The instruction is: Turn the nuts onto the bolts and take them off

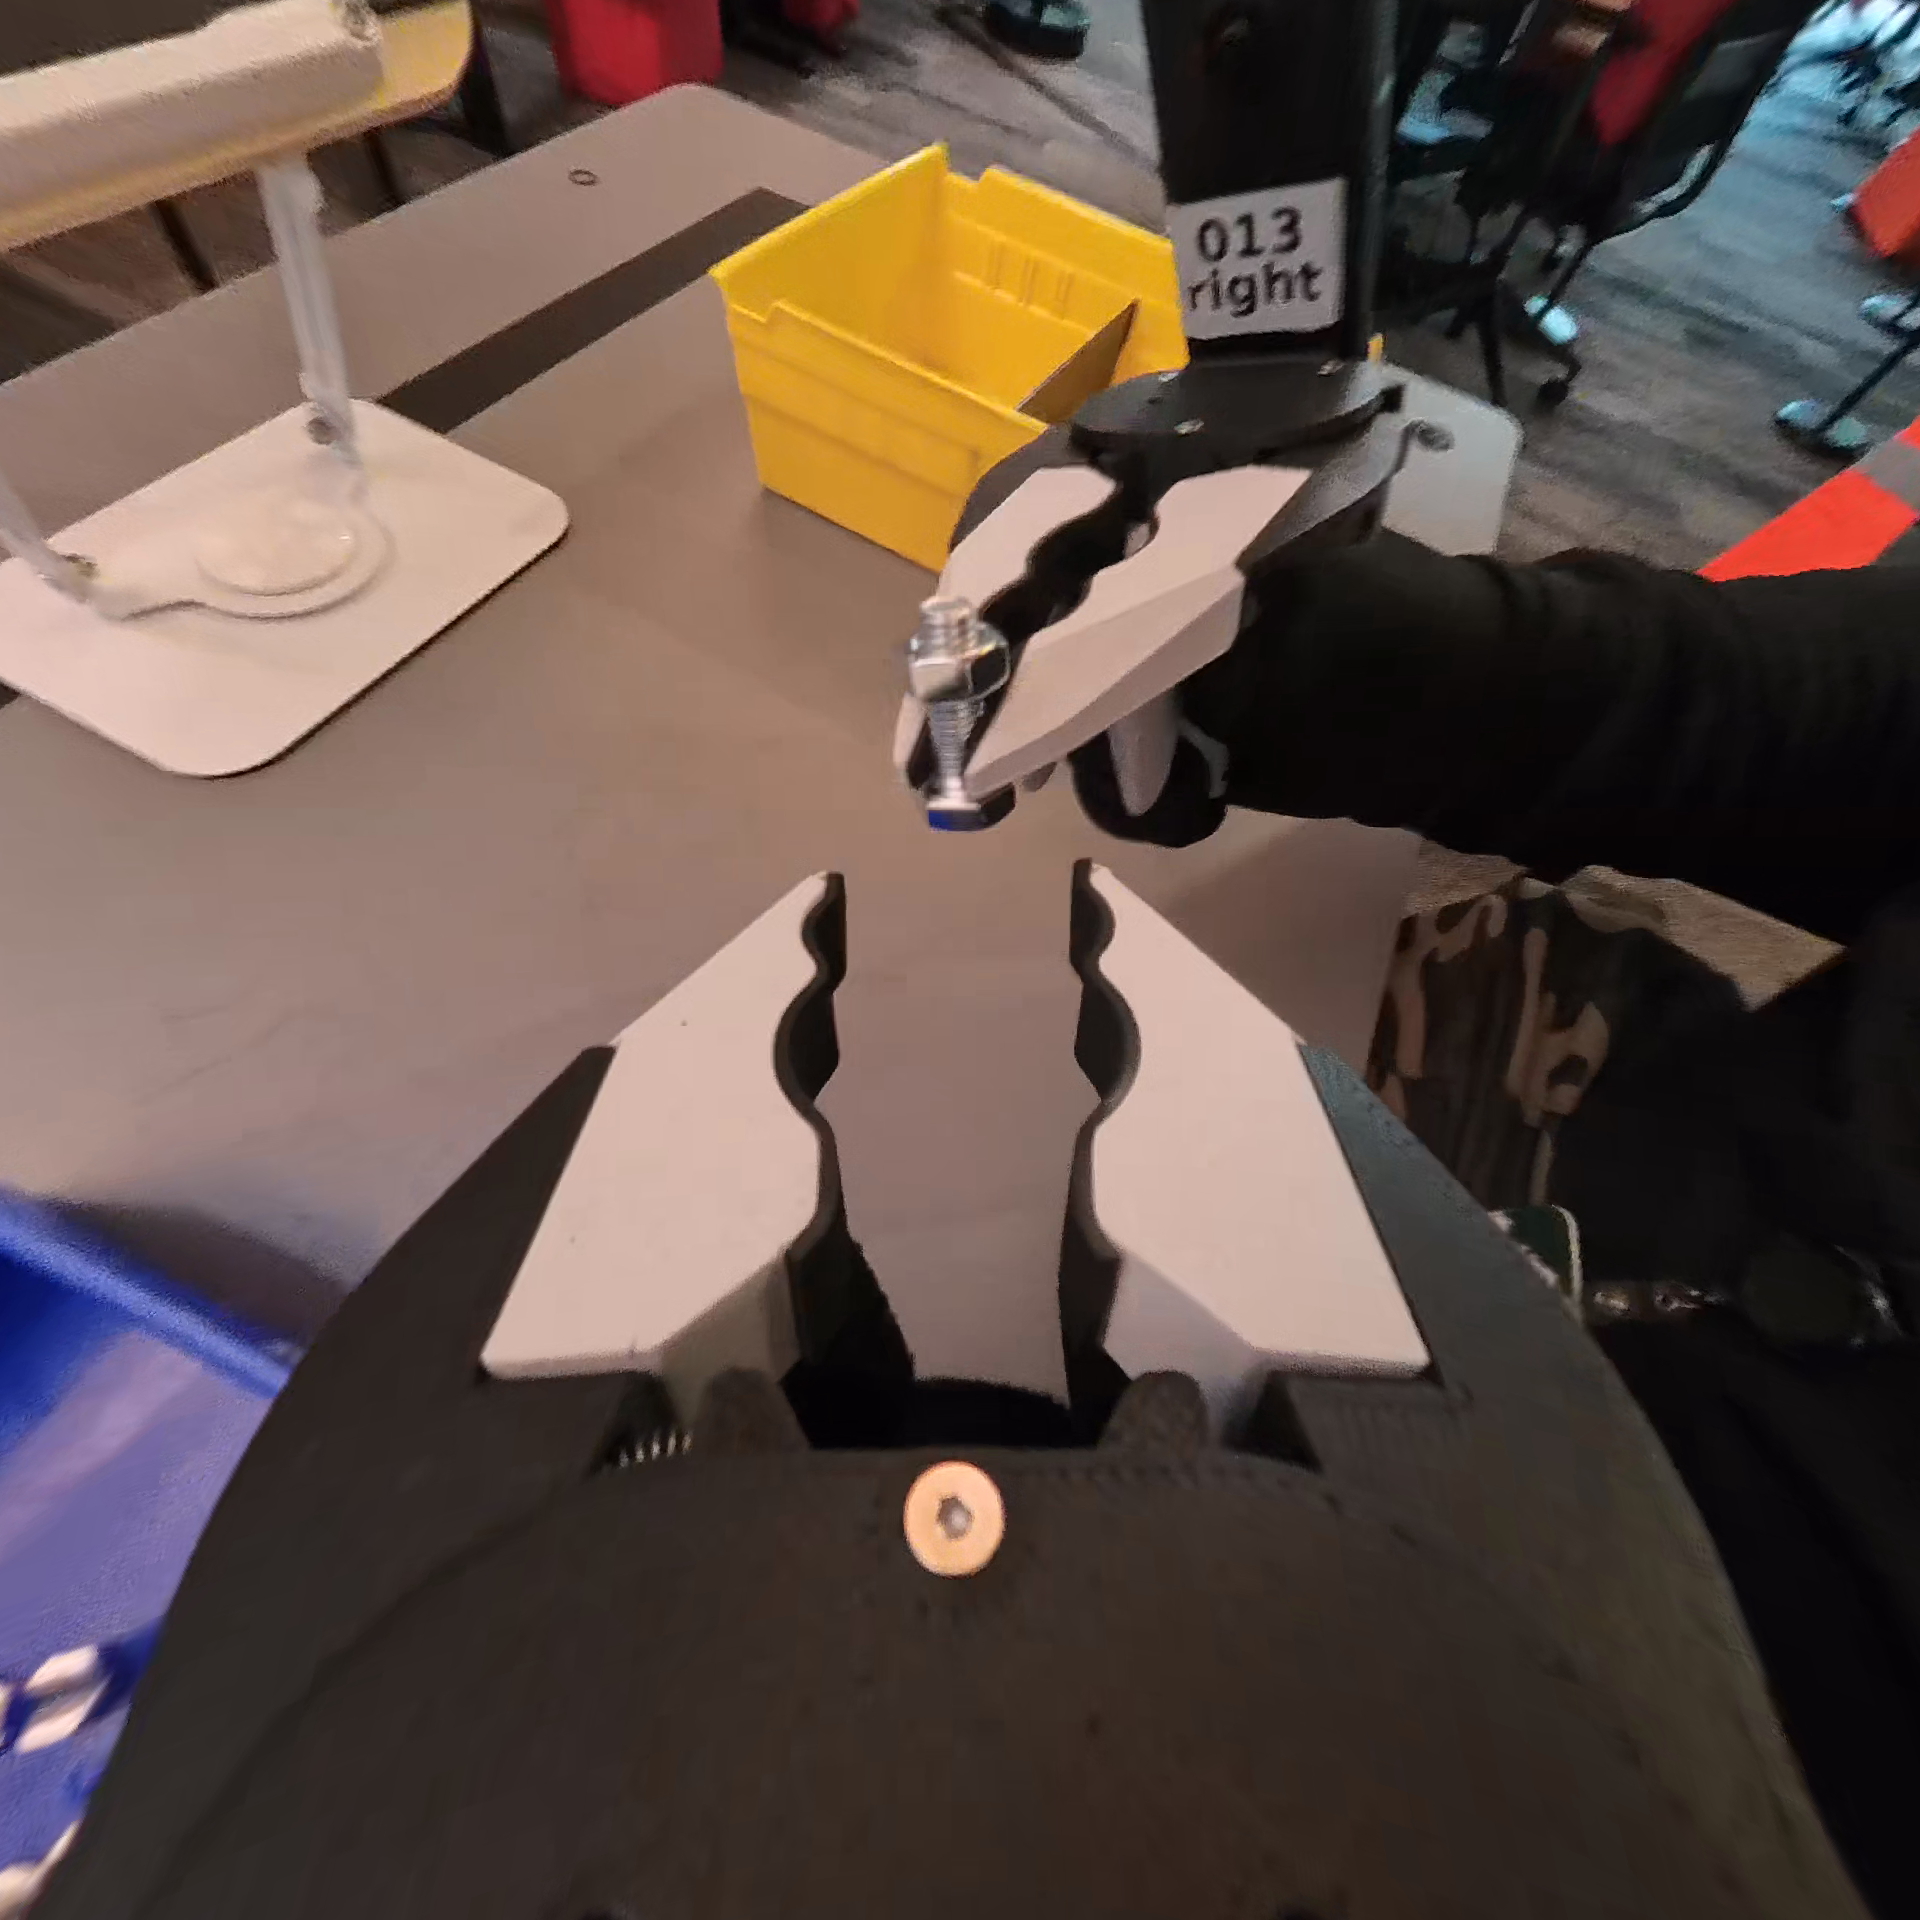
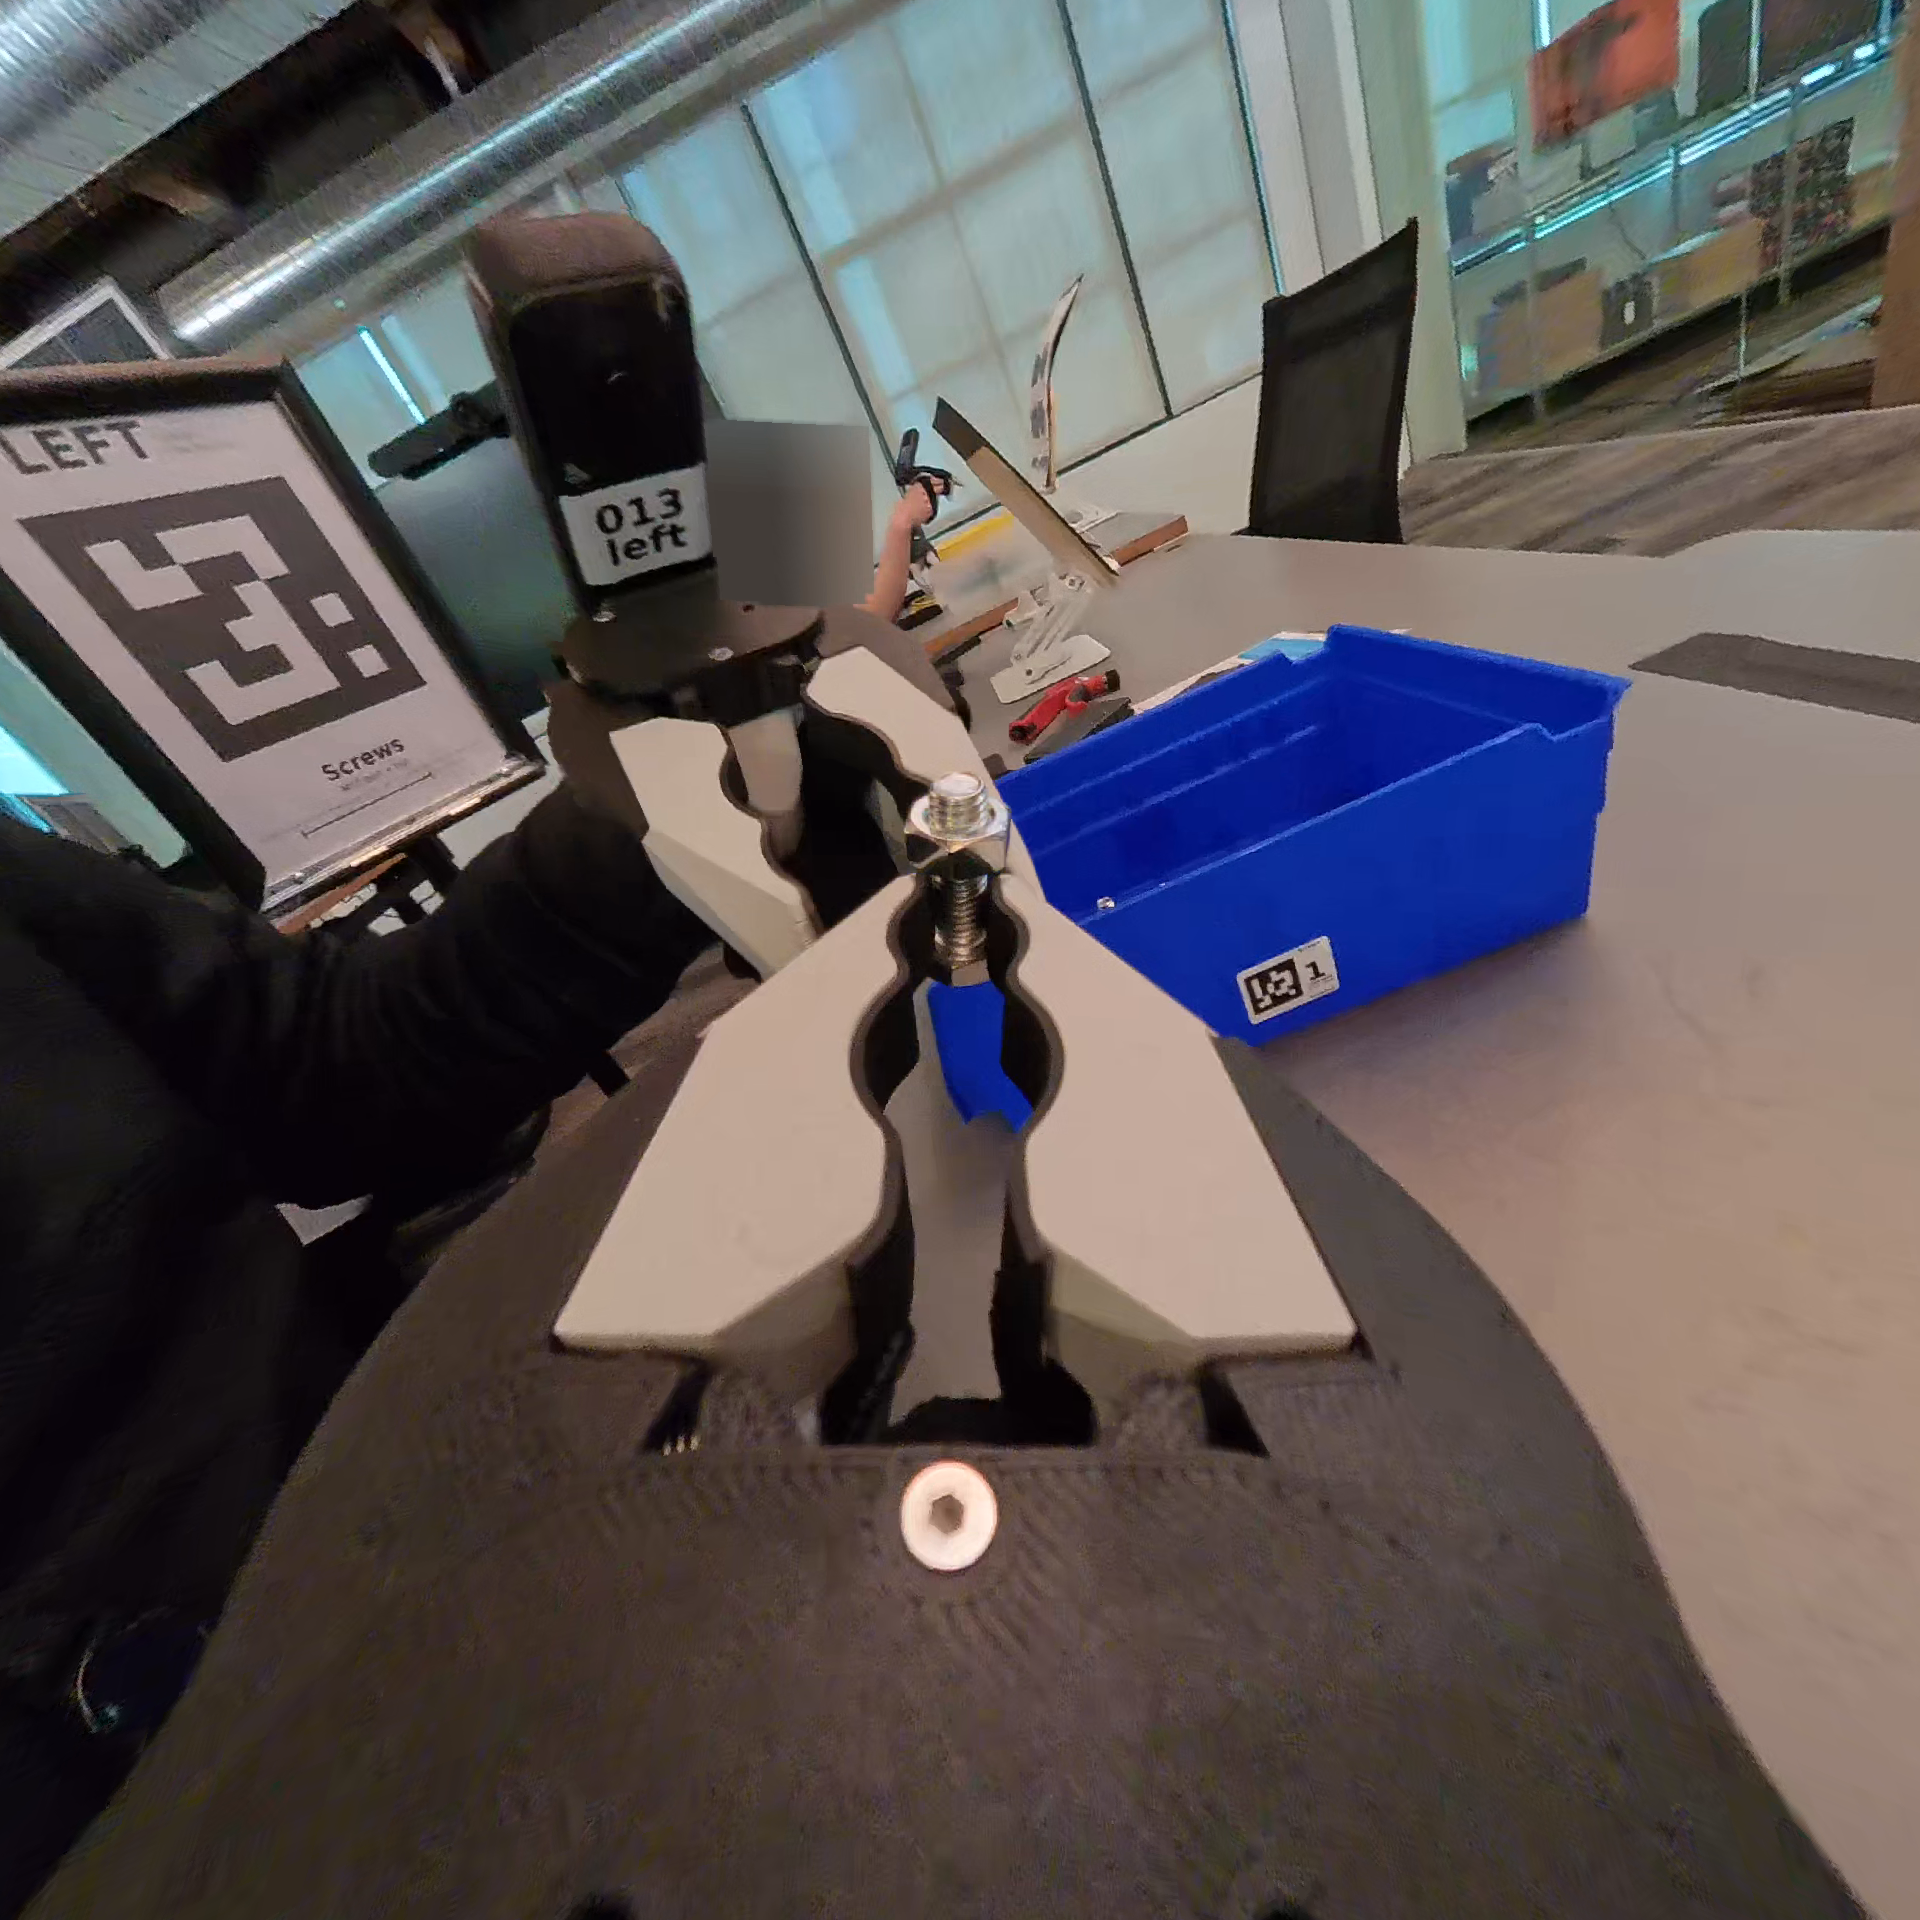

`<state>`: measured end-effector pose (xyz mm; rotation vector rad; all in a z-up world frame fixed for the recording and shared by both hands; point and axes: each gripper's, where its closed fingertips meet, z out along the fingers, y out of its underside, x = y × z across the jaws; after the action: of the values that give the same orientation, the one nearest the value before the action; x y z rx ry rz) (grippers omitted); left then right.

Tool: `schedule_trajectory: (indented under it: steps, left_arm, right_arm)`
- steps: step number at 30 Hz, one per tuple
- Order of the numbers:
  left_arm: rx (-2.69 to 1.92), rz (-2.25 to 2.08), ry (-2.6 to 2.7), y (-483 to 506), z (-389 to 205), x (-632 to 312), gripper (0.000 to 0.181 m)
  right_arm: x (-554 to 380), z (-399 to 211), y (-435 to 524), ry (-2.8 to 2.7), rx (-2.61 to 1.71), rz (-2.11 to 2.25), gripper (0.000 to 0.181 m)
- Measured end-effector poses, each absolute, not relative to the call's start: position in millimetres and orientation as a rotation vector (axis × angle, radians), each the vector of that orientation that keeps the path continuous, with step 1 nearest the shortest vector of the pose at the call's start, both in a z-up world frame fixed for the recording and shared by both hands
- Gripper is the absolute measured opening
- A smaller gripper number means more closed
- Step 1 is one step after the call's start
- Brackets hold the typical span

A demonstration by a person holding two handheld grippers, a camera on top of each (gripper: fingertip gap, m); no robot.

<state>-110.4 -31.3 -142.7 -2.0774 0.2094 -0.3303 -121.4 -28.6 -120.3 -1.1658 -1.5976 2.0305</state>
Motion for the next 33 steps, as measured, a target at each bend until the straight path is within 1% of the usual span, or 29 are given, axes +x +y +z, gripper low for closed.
schedule_trajectory:
  steps: [4,7,11,17,19,28,29,32,33]
  left_arm:
    - [-2.01,-0.441,0.197,-28.3,-136.3,-98.8,0.037]
    - [-1.988,-0.487,0.207,-29.3,-134.8,-93.7,0.025]
    - [-1.961,-0.509,0.201,-28.6,-132.5,-92.6,0.019]
    - [-1.909,-0.616,0.23,-31.7,-127.4,-81.8,0.024]
    - [-1.892,-0.63,0.241,-32.3,-125.8,-79.2,0.019]
    - [-1.849,-0.616,0.264,-31.5,-125.5,-76.4,0.017]
    - [-1.844,-0.614,0.267,-31.3,-125.5,-76.5,0.017]
    - [-1.823,-0.553,0.262,-28.4,-124.5,-80.8,0.017]
    - [-1.823,-0.516,0.259,-26.9,-124.9,-84.0,0.017]
  right_arm:
    - [-116.2,-118.4,-37.0,-1.634,-1.098,2.064,0.008]
    - [-114.1,-116.5,-40.7,-1.642,-1.068,2.09,0.007]
    - [-111.5,-114.0,-41.8,-1.644,-1.043,2.112,0.007]
    - [-100.9,-107.9,-47.8,-1.706,-0.943,2.169,0.007]
    - [-99.4,-107.0,-47.6,-1.711,-0.929,2.174,0.007]
    - [-96.6,-106.4,-47.1,-1.739,-0.901,2.165,0.007]
    - [-97.4,-106.6,-46.2,-1.738,-0.908,2.157,0.009]
    - [-101.0,-104.2,-38.7,-1.703,-0.939,2.142,0.026]
    - [-101.3,-102.9,-35.8,-1.691,-0.944,2.137,0.028]
